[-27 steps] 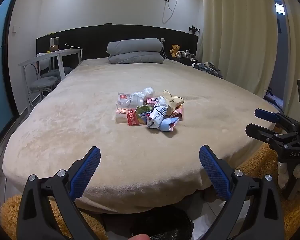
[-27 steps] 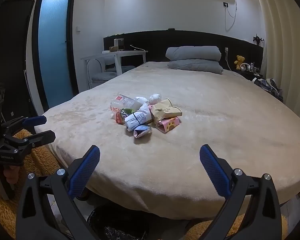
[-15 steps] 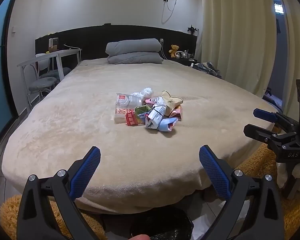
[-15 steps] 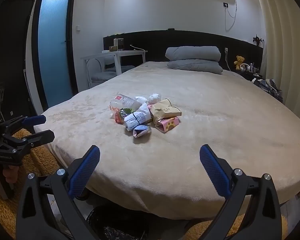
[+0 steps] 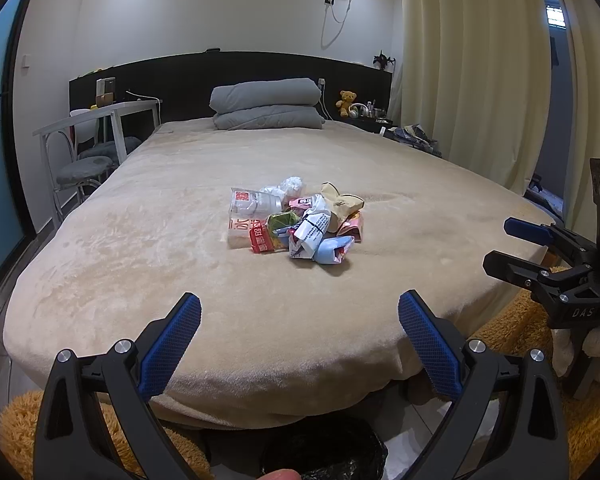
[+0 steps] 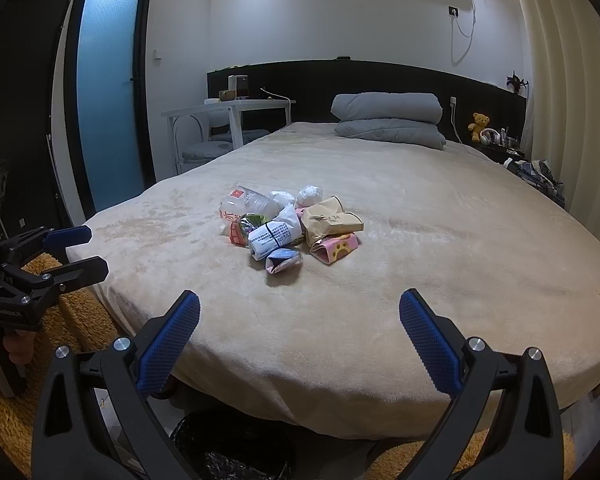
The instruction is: Collect trash
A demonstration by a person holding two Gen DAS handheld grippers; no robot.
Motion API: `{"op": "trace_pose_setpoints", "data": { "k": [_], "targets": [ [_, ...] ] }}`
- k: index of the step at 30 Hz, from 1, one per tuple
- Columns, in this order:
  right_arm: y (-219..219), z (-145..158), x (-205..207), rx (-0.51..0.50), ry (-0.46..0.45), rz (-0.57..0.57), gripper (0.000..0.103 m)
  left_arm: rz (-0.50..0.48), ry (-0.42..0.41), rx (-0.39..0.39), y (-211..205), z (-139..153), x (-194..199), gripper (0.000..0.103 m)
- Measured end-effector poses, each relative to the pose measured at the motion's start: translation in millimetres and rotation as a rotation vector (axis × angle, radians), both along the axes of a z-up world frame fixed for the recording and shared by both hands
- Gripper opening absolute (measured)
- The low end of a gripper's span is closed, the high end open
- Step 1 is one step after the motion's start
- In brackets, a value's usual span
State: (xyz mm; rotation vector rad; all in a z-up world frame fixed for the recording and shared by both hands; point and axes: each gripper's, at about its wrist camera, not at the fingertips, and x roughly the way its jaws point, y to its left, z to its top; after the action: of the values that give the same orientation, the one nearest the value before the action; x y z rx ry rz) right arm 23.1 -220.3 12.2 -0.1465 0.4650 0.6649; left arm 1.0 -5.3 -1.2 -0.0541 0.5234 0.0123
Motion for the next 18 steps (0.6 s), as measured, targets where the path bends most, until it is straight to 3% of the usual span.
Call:
{"op": "trace_pose_setpoints", "data": {
  "k": [18],
  "targets": [
    [2.9,-1.7,-0.2,-0.007,-0.002,0.001,0.099,-0.001,-0.002,-0.002,1.2,0.0,-0.7,0.097]
  ]
}}
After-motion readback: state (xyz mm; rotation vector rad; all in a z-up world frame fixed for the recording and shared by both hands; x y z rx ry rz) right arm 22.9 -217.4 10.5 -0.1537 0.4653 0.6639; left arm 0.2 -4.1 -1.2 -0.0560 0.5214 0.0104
